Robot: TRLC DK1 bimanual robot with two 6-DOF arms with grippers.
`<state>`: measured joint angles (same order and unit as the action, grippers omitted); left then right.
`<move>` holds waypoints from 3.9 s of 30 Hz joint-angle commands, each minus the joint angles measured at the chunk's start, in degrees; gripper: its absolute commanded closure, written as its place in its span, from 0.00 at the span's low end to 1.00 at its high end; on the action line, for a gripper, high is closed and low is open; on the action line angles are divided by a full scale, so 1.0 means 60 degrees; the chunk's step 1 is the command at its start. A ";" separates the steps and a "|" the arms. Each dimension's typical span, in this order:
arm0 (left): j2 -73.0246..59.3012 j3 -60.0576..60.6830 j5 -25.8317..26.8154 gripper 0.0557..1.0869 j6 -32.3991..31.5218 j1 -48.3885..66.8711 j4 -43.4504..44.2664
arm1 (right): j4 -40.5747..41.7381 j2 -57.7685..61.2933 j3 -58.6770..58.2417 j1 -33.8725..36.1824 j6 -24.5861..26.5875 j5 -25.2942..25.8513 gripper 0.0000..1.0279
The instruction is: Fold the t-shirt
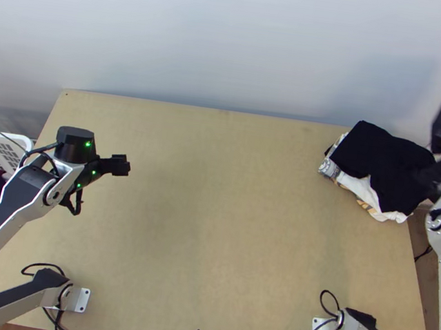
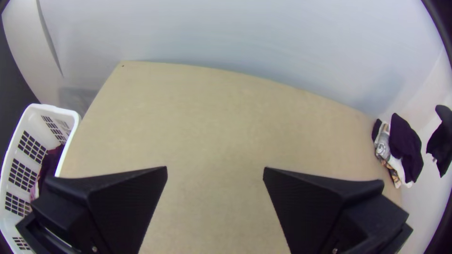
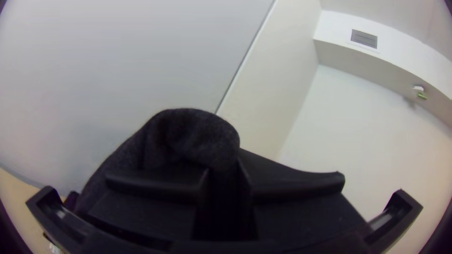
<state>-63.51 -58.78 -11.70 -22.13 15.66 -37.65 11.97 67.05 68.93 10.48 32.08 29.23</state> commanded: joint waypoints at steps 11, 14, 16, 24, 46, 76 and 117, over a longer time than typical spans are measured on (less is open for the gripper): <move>0.0360 0.0159 0.0002 0.04 0.0554 -0.1204 -0.0068 | 0.1521 0.3518 -0.1073 0.0026 -0.2358 -0.0112 0.97; 0.0477 0.0247 0.0061 0.04 0.0671 -0.1555 -0.0083 | 0.1521 0.3826 -0.0384 -0.0692 -0.2680 0.0343 0.97; 0.0535 0.0320 0.0105 0.04 0.0759 -0.1717 -0.0083 | 0.1521 0.3899 -0.0033 -0.1102 -0.2841 0.0489 0.97; 0.0579 0.0393 0.0120 0.04 0.0773 -0.1746 -0.0068 | 0.1419 0.4280 -0.0106 -0.1732 -0.2958 0.0533 0.97; 0.0316 0.0291 0.0120 0.04 0.0671 -0.1541 0.0078 | -0.2844 0.1306 -0.1087 -0.2831 -0.5126 -0.0024 0.04; 0.0272 0.0540 0.0032 0.04 0.0744 -0.1834 0.0035 | -0.0442 0.6858 -0.0765 -0.0340 -0.5697 -0.0859 0.04; 0.7728 0.4714 -0.0569 0.04 0.2546 -0.2288 0.2129 | -0.1994 -0.6707 -0.7782 -0.4911 -0.5214 -0.1298 0.04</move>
<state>-30.48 -40.93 -15.07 -7.84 3.86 -25.06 -3.36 50.24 43.97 -13.30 -2.02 21.43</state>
